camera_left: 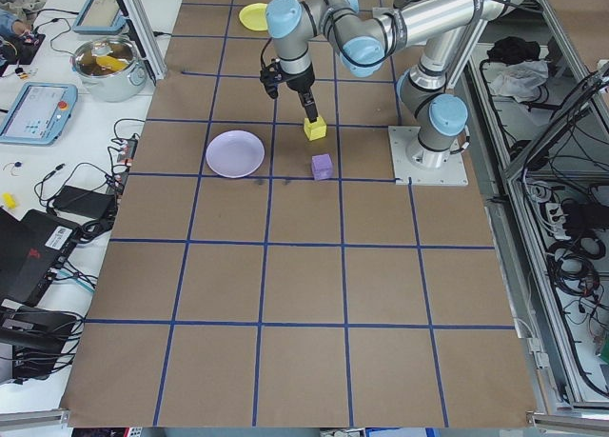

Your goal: Sort blocks by color into plates

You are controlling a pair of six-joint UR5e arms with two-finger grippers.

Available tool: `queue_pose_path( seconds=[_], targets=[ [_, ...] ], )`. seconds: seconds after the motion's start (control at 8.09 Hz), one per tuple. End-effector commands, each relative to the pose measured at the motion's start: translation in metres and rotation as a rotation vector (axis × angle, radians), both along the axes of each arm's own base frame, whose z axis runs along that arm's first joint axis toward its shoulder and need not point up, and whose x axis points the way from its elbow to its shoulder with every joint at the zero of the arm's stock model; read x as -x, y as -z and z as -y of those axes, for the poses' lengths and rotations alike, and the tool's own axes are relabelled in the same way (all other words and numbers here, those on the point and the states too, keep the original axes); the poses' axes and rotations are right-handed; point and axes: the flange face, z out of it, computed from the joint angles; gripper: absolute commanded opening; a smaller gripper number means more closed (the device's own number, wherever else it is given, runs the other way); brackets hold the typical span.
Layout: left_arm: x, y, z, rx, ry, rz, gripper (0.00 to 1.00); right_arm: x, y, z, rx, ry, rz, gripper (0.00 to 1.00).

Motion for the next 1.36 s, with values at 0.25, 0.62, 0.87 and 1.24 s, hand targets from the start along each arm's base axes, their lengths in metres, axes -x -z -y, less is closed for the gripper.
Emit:
queue_pose_path(
  seconds=[0.25,0.62,0.87,1.24],
  targets=[
    [-0.032,0.109,0.020,-0.130,-0.065,0.044,1.00,0.000,0.001,0.000,-0.002,0.001,0.001,1.00],
    [-0.018,0.156,0.007,-0.197,-0.080,-0.055,1.00,0.000,0.001,0.000,-0.005,0.001,-0.001,1.00],
    [-0.017,0.174,0.003,-0.193,-0.069,-0.049,1.00,0.000,0.003,-0.001,-0.010,0.001,0.000,1.00],
    [-0.036,0.197,0.004,-0.219,-0.030,-0.066,1.00,0.000,0.008,-0.003,-0.016,0.001,0.000,1.00]
  ],
)
